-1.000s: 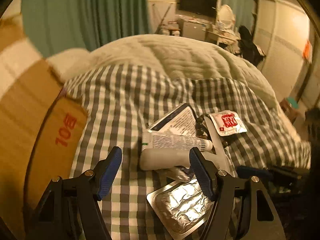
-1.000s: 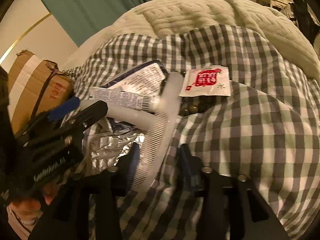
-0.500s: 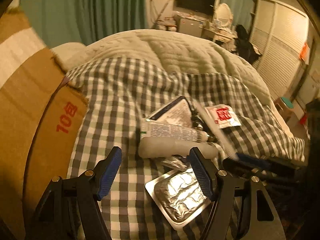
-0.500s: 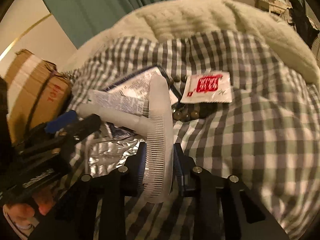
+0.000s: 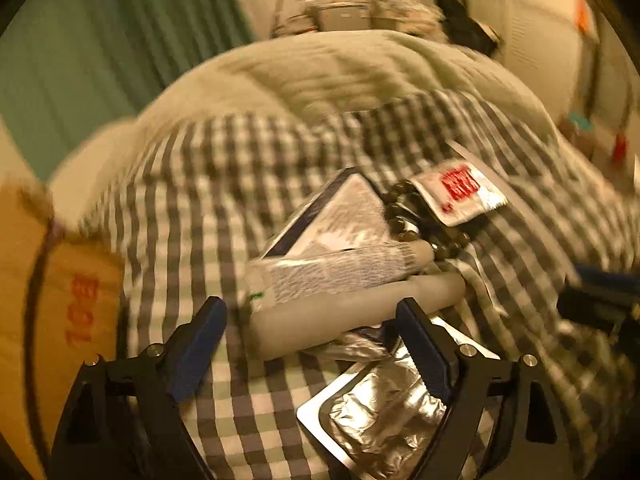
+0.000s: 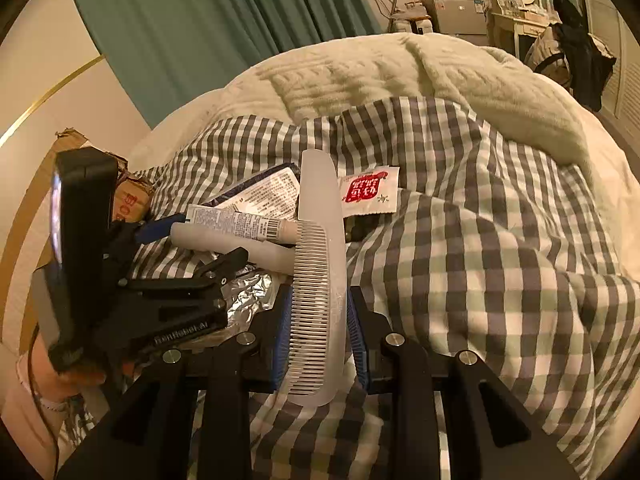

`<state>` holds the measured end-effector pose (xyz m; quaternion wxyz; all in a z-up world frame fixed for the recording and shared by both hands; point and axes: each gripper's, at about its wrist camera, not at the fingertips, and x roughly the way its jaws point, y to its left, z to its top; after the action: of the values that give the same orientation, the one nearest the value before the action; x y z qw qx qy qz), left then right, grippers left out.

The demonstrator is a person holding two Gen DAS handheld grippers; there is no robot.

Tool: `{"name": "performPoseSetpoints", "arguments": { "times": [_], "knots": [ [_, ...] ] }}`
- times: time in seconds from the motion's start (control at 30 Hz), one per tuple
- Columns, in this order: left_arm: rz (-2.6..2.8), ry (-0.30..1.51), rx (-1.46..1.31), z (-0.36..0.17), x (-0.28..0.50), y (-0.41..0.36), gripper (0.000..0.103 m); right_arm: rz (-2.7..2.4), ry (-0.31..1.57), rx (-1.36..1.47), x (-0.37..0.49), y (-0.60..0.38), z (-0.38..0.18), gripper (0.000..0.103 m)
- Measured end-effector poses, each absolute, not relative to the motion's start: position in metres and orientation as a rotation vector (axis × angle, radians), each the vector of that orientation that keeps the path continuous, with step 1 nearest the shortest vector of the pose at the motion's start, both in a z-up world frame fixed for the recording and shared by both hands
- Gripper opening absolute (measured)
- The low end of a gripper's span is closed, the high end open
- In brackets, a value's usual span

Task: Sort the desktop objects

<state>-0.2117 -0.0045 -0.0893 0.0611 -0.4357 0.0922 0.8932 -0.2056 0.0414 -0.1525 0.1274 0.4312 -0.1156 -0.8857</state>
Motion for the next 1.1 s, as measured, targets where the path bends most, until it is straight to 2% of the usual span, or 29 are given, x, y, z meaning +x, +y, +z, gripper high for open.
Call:
{"name": "performPoseSetpoints", "arguments": {
  "times": [0.03, 0.07, 0.1, 0.2, 0.3, 0.67, 0.9, 1.1],
  "knots": [
    [2.696, 0.222, -1.32, -0.089, -0.211, -0.009, 0.088, -2.574, -0.337, 1.257, -0.206, 0.042, -0.153, 0.026],
    [2.694, 0.191, -1.323, -0.09, -0.211, -0.012, 0.073, -2.567, -0.336, 1.26, -0.206, 0.041, -0.154, 0.026],
    [2.667, 0.131, -1.331, -0.091, -0.211, -0.015, 0.052, -2.565, -0.333, 1.261, -0.205, 0.04, -0.155, 0.026],
    [2.688, 0.09, -1.295, -0.088, -0.203, -0.018, 0.037, -2.562, -0.329, 1.265, -0.205, 0.039, -0.157, 0.026],
    [2.706, 0.078, -1.244, -0.08, -0.194, -0.016, 0.03, -2.567, -0.33, 1.261, -0.202, 0.04, -0.156, 0.026],
    [2.728, 0.026, -1.166, -0.046, -0.157, -0.022, 0.024, -2.606, -0.262, 1.227, -0.188, 0.038, -0.143, 0.026],
    [2.778, 0.027, -1.05, -0.027, -0.134, -0.026, 0.01, -2.614, -0.236, 1.209, -0.177, 0.032, -0.135, 0.026],
    [2.747, 0.034, -1.067, -0.031, -0.14, -0.022, 0.011, -2.611, -0.227, 1.211, -0.173, 0.029, -0.134, 0.026]
  ]
}}
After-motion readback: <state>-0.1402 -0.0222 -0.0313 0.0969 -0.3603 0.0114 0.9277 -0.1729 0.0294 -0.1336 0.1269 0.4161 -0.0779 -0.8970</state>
